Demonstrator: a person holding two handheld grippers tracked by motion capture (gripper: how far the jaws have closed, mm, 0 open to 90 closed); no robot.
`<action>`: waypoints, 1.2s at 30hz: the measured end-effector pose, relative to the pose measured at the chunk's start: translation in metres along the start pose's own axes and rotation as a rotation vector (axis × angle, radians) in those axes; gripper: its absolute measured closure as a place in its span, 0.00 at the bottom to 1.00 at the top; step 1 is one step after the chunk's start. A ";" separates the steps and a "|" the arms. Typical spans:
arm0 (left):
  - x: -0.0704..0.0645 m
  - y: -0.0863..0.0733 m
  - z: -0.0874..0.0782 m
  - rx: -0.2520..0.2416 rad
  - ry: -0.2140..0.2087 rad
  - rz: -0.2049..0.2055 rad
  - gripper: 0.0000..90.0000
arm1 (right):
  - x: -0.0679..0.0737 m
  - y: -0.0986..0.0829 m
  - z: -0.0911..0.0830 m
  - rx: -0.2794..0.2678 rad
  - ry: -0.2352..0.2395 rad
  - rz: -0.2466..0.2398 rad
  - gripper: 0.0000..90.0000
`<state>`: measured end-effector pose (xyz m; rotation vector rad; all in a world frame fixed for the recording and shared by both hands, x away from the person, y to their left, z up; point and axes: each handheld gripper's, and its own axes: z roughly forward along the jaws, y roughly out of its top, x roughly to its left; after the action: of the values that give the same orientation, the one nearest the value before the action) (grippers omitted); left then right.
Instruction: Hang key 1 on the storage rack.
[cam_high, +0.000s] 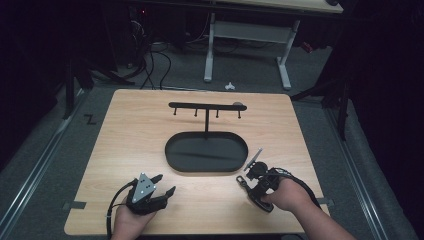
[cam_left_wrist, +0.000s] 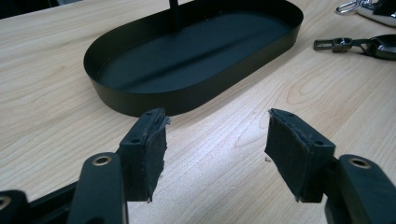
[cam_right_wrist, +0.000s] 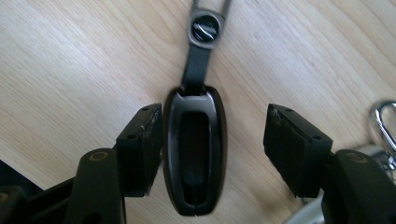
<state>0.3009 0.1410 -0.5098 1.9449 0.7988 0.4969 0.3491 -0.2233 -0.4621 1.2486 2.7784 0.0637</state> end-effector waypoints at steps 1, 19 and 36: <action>0.000 0.000 0.000 0.001 0.002 0.004 0.43 | 0.001 0.004 0.002 0.000 0.000 -0.004 0.42; 0.002 0.001 -0.001 -0.010 -0.013 -0.027 0.41 | 0.004 0.027 0.020 0.018 0.012 -0.029 0.55; 0.002 0.002 -0.001 -0.007 -0.011 -0.018 0.41 | 0.008 0.029 0.027 0.032 0.017 -0.019 0.88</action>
<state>0.3020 0.1425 -0.5074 1.9311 0.8062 0.4772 0.3679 -0.1979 -0.4878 1.2341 2.8160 0.0282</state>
